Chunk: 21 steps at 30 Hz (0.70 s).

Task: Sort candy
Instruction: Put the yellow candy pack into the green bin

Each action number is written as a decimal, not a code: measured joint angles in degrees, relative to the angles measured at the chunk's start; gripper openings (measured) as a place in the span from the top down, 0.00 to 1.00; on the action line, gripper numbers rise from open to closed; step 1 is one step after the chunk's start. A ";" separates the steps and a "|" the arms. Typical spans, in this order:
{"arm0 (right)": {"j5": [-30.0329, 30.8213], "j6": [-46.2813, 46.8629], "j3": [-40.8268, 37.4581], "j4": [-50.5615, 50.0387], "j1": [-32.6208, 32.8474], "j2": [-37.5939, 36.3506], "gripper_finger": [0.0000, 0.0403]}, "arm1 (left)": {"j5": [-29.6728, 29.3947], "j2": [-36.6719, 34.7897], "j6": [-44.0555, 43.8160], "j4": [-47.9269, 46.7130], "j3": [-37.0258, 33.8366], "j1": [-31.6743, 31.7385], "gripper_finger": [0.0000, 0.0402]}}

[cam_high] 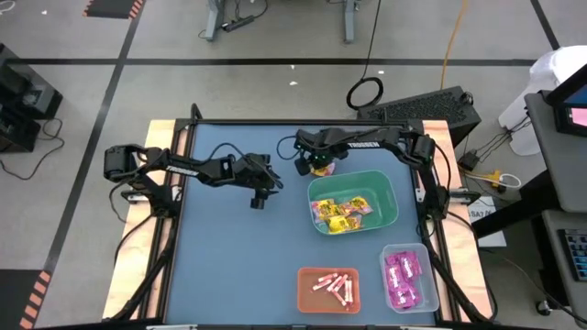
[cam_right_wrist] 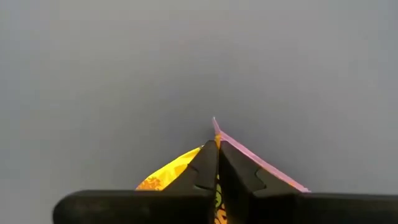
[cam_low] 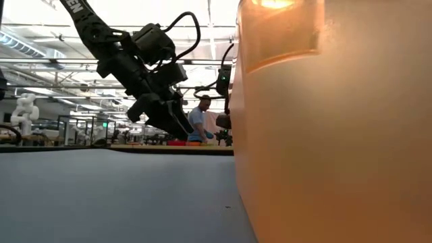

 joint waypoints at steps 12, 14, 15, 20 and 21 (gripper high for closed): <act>3.25 -0.45 -0.03 4.04 4.36 -3.82 1.00 | 0.00 0.00 -0.04 -0.15 0.00 -0.01 0.42; 4.71 -1.17 -0.07 5.11 5.35 -5.11 1.00 | 0.00 0.00 -0.07 -0.13 0.00 0.00 0.42; 5.05 -1.94 -0.07 6.09 5.81 -5.98 1.00 | 0.00 0.00 -0.07 -0.13 0.00 0.00 0.42; 8.50 -6.20 -0.07 8.16 9.17 -12.76 1.00 | 0.00 0.00 -0.16 -0.04 0.00 0.00 0.42; 9.93 -6.70 -0.07 8.06 10.13 -14.32 1.00 | -0.02 0.00 -0.20 -0.03 0.00 0.00 0.42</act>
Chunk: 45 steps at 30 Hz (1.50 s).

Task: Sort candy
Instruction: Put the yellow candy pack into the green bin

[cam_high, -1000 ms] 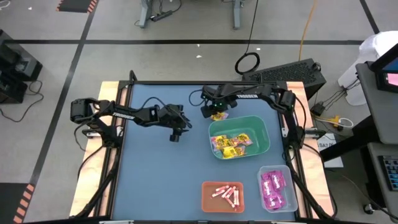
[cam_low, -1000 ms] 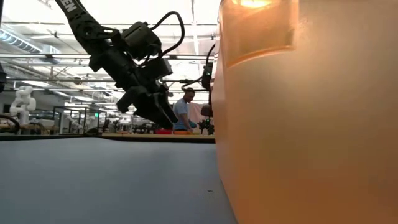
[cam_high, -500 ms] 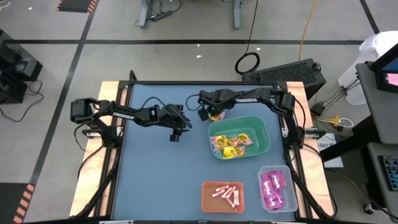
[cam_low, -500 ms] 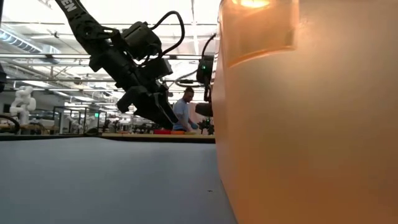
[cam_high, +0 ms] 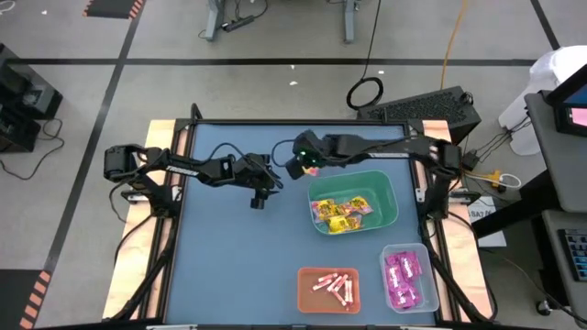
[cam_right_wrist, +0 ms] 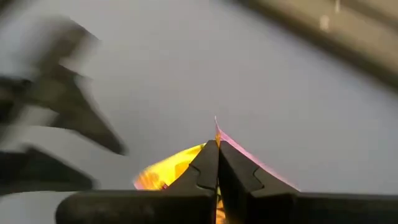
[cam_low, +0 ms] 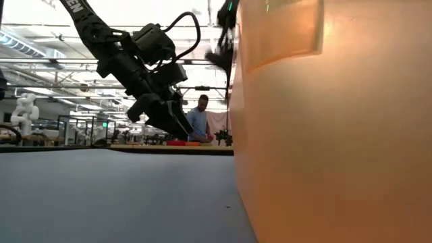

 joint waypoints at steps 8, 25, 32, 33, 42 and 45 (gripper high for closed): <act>17.23 -7.08 0.07 2.64 11.39 -10.78 1.00 | -1.17 -2.71 -3.25 -1.43 0.40 -0.12 0.42; 47.30 -7.65 0.07 5.92 32.93 -6.60 1.00 | -0.24 -16.88 -29.52 7.98 0.68 -16.26 0.42; 47.16 -7.46 0.07 6.01 40.45 -5.52 1.00 | -7.50 -14.87 -30.74 16.37 0.68 -25.76 0.42; 47.45 -7.42 0.07 6.14 41.67 -5.52 1.00 | -8.81 -14.82 -30.35 16.85 0.68 -26.63 0.42; 54.49 -13.70 0.07 10.98 50.04 -5.54 1.00 | -10.14 -14.31 -23.70 22.58 0.68 -31.60 0.42; 54.51 -25.68 0.07 19.27 51.25 -5.54 1.00 | -3.67 -12.41 -25.28 30.54 0.68 -32.49 0.42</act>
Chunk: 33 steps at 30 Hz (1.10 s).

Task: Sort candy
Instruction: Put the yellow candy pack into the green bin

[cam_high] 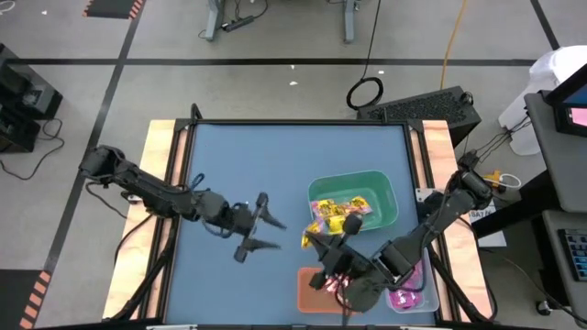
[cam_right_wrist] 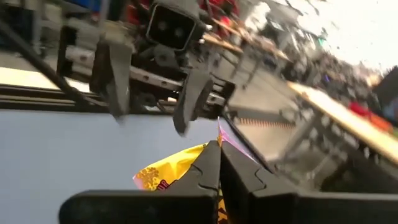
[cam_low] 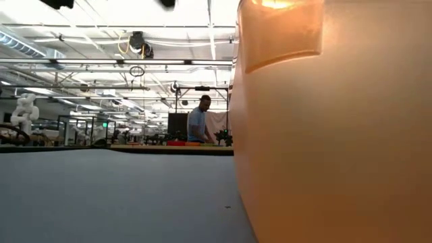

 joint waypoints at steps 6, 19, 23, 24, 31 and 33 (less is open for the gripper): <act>-10.58 -23.80 0.00 18.06 -0.19 -0.02 1.00 | 5.14 7.80 -2.39 20.49 0.02 -1.59 0.42; 5.91 -27.81 0.00 23.25 -1.68 -0.09 1.00 | -2.19 13.47 -4.95 30.46 0.00 -0.33 0.42; 4.00 -22.75 0.00 18.31 -2.00 -0.11 1.00 | -5.01 13.41 -5.03 29.77 0.00 -0.03 0.42; 2.62 -20.80 0.00 16.36 -2.20 -0.11 1.00 | -5.00 13.41 -4.58 29.46 0.00 0.08 0.42; 1.40 -11.52 -0.02 8.13 -3.84 -0.07 1.00 | -4.56 13.39 -4.53 27.99 0.00 0.19 0.42; 1.28 -11.58 -0.02 7.95 -4.27 -0.07 1.00 | -4.55 13.39 -4.56 27.95 0.00 0.19 0.42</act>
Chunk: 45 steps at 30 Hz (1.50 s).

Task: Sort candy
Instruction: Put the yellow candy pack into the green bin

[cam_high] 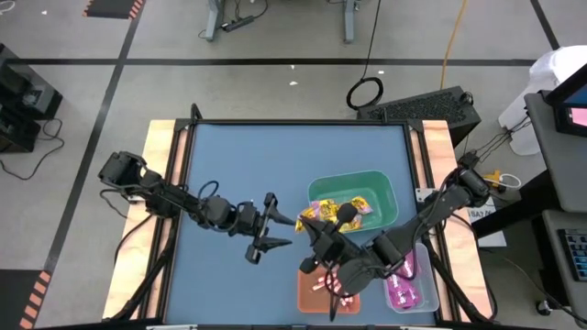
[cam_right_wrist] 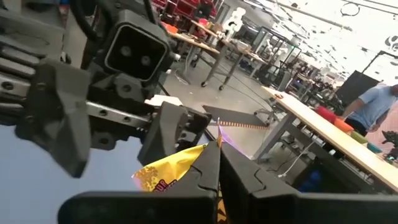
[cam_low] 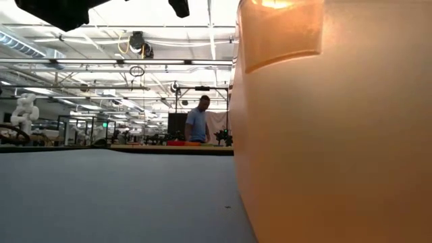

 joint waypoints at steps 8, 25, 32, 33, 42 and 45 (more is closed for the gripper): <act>-2.87 0.44 0.00 -1.48 -1.98 0.52 1.00 | -3.91 -0.02 -1.02 -3.12 1.25 0.49 0.42; -2.88 0.17 0.00 -2.27 -2.42 1.18 1.00 | -4.35 -0.02 -1.41 -5.19 1.75 1.14 0.58; -2.75 0.17 0.00 -2.36 -2.21 1.18 1.00 | -5.54 -0.02 -0.95 -5.72 1.77 1.67 0.72; -2.60 0.17 0.00 -2.36 -2.16 1.18 1.00 | -5.55 -0.02 -0.79 -5.79 1.77 1.75 0.75; -2.69 0.09 0.00 -2.64 -0.87 1.18 1.00 | -5.51 -0.02 2.67 -5.84 1.77 1.81 0.98; -2.81 0.41 0.00 -2.68 -0.41 1.18 1.00 | -5.49 -0.02 3.34 -6.15 1.77 1.81 0.98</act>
